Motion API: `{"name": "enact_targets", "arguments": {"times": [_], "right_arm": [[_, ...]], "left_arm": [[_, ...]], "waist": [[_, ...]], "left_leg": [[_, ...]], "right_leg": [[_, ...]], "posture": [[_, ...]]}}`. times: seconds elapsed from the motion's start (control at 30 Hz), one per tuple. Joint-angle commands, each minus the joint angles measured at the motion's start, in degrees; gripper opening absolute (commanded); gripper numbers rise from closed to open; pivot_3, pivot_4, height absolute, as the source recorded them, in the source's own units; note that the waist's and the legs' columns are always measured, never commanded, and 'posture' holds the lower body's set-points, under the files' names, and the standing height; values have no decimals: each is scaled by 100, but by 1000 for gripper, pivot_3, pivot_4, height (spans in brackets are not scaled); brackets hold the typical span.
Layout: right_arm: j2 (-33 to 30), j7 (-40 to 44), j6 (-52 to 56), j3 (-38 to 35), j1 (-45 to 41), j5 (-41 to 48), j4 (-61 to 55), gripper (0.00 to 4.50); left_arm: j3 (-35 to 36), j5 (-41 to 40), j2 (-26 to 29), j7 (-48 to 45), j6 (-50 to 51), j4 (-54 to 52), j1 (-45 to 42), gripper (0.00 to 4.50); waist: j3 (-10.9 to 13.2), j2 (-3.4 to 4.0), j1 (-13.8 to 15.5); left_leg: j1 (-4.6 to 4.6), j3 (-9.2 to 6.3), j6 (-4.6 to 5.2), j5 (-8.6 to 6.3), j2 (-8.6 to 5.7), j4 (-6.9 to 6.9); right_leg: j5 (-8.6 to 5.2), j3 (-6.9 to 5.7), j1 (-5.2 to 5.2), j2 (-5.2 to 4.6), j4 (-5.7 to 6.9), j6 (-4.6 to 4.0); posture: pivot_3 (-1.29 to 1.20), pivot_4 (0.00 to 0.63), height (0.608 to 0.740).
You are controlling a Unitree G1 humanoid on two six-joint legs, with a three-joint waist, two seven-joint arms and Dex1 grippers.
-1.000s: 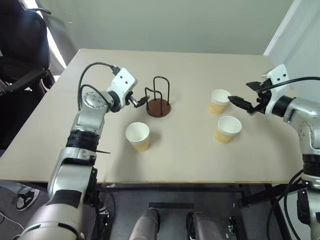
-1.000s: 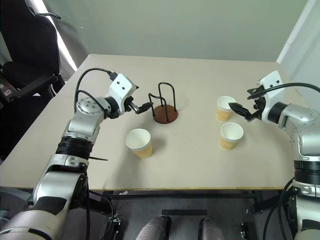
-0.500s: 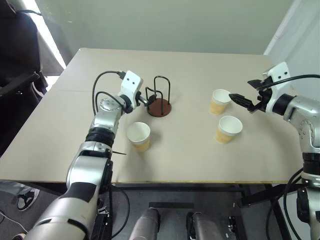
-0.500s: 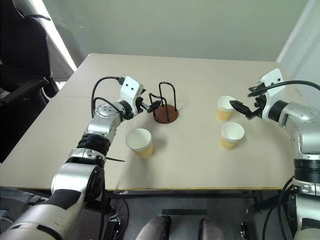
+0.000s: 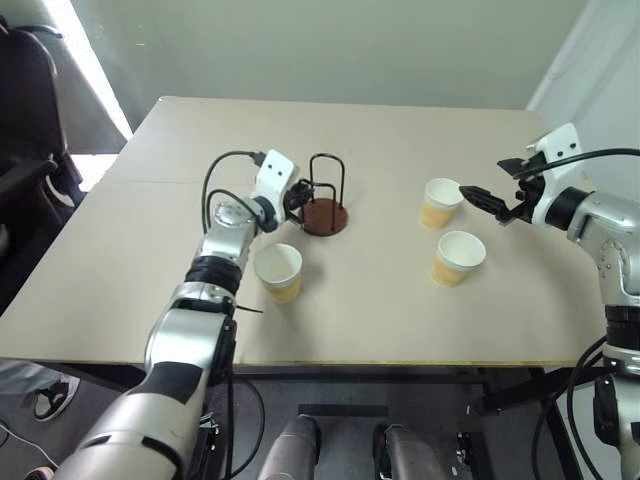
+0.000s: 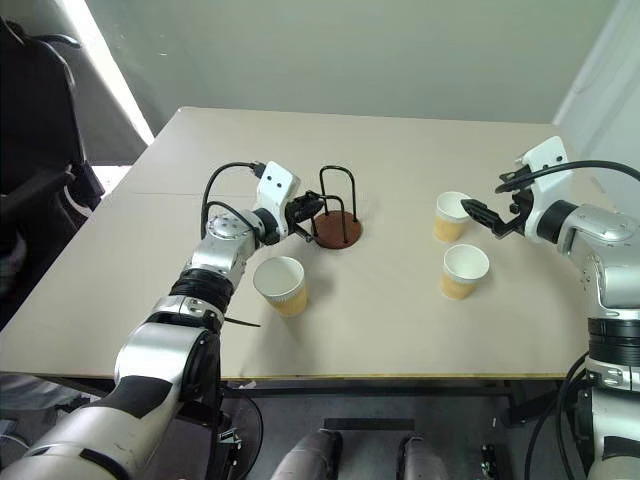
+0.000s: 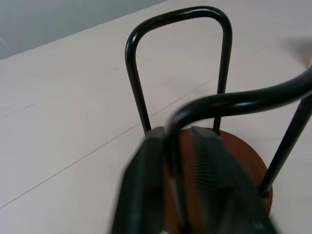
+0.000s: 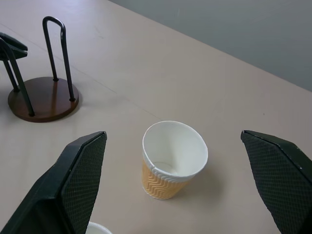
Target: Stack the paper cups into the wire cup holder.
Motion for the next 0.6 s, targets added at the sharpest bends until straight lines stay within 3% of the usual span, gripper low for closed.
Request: {"name": "enact_targets", "arguments": {"times": [0.03, 0.23, 0.6], "right_arm": [[-77, -78, -96, -238, -63, 47, -110, 4500], [-138, -65, -125, -277, -77, 29, -51, 4500], [-494, 104, -101, -369, 64, 69, -165, 4500]], "left_arm": [[16, -29, -4, -71, -32, -80, -17, 25], [-27, -191, -145, -683, 141, -456, 68, 25], [-462, -526, -439, -1743, 1194, -2213, 619, 25]], "waist": [[0, 0, -3], [0, 0, 8], [0, 0, 14]], "left_leg": [[1, 3, 1, 0, 0, 1], [-6, 3, 7, 4, -2, 16], [-37, 3, 13, 2, -4, 33]], "right_leg": [[0, 2, 0, 0, 1, 1], [7, 2, 0, 0, 0, 5], [23, 2, -15, -2, -7, 18]], "posture": [[0, 150, 740], [0, 150, 740], [0, 150, 740]]}}
